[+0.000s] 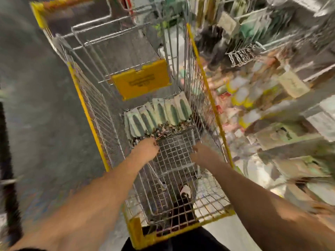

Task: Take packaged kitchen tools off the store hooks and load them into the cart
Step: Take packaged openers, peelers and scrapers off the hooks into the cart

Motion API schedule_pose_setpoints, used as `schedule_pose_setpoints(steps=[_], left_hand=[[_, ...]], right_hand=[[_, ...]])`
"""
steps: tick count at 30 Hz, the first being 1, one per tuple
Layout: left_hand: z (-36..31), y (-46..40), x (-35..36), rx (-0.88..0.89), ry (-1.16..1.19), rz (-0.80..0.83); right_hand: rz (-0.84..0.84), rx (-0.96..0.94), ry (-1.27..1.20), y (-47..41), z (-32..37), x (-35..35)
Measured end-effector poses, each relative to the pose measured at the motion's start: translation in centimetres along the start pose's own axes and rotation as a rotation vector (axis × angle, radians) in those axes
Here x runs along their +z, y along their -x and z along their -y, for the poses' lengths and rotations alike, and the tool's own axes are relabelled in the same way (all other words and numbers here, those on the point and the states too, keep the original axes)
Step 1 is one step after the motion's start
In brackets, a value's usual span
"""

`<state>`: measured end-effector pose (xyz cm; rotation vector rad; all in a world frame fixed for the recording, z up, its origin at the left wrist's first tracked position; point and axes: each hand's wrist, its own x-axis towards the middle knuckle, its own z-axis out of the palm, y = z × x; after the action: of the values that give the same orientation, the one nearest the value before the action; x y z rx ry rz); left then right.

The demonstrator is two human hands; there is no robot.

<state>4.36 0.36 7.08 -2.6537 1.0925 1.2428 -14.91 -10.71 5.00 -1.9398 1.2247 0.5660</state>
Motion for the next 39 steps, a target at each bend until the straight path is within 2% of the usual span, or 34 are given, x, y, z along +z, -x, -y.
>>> schedule_pose_setpoints(steps=[4,12,16,18,20,26,31,36,39], left_hand=[[-0.5,-6.1,0.5,-0.044,0.128,0.001],[-0.9,-19.1,0.8,-0.087,0.302,-0.068],[-0.7,-24.4,1.4,-0.122,0.402,-0.099],[-0.7,-26.3,2.0,-0.147,0.425,-0.116],[-0.8,-27.4,2.6,-0.183,0.421,-0.125],[-0.8,-29.2,3.2,-0.215,0.481,-0.235],[-2.2,-29.7,3.4,-0.235,0.564,-0.185],[-3.8,-29.7,3.7,-0.259,0.526,-0.205],[-5.0,-29.8,3.9,-0.284,0.536,-0.204]], right_hand=[[-0.05,0.078,-0.083,-6.7,0.6,1.0],[-0.309,0.086,-0.216,-19.4,3.9,1.4],[-0.348,0.144,-0.186,-24.7,4.5,1.8],[-0.375,0.159,-0.08,-26.5,4.7,2.5],[-0.383,0.197,0.007,-28.0,5.0,3.3],[-0.377,0.323,-0.132,-30.4,6.0,3.9],[-0.315,0.396,-0.228,-31.3,5.7,4.4],[-0.383,0.352,-0.331,-31.8,4.9,4.9],[-0.367,0.28,-0.47,-31.7,4.6,4.9]])
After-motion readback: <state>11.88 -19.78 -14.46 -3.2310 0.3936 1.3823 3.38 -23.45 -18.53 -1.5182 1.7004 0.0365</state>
